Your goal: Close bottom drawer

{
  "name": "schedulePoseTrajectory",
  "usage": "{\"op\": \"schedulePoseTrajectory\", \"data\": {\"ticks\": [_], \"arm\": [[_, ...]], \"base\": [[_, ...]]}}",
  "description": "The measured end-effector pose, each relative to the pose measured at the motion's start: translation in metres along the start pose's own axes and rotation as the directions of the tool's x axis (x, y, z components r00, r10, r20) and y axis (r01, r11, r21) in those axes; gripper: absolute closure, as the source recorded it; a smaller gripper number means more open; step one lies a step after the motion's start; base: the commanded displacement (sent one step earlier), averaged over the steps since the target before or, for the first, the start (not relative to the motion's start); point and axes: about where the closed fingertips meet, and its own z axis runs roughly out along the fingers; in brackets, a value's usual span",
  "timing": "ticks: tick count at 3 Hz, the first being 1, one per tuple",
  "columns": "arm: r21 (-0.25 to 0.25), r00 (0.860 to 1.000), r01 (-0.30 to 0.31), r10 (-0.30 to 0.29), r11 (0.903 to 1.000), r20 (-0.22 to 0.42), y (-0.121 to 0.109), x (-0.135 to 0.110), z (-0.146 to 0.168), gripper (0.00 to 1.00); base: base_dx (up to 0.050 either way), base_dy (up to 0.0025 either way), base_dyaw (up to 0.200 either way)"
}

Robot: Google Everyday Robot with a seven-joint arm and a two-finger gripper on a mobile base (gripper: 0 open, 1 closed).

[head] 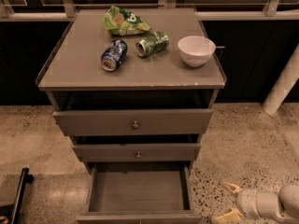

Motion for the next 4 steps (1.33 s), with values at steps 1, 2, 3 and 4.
{"op": "schedulePoseTrajectory", "data": {"ticks": [1, 2, 3, 4], "arm": [[0.000, 1.000, 0.000, 0.000, 1.0000, 0.000, 0.0000, 0.0000, 0.0000, 0.40], [0.000, 1.000, 0.000, 0.000, 1.0000, 0.000, 0.0000, 0.0000, 0.0000, 0.63], [0.000, 1.000, 0.000, 0.000, 1.0000, 0.000, 0.0000, 0.0000, 0.0001, 0.87], [0.000, 1.000, 0.000, 0.000, 1.0000, 0.000, 0.0000, 0.0000, 0.0001, 1.00]], "base": [[0.000, 0.00000, 0.000], [0.000, 0.00000, 0.000], [0.000, 0.00000, 0.000], [0.000, 0.00000, 0.000]]}}
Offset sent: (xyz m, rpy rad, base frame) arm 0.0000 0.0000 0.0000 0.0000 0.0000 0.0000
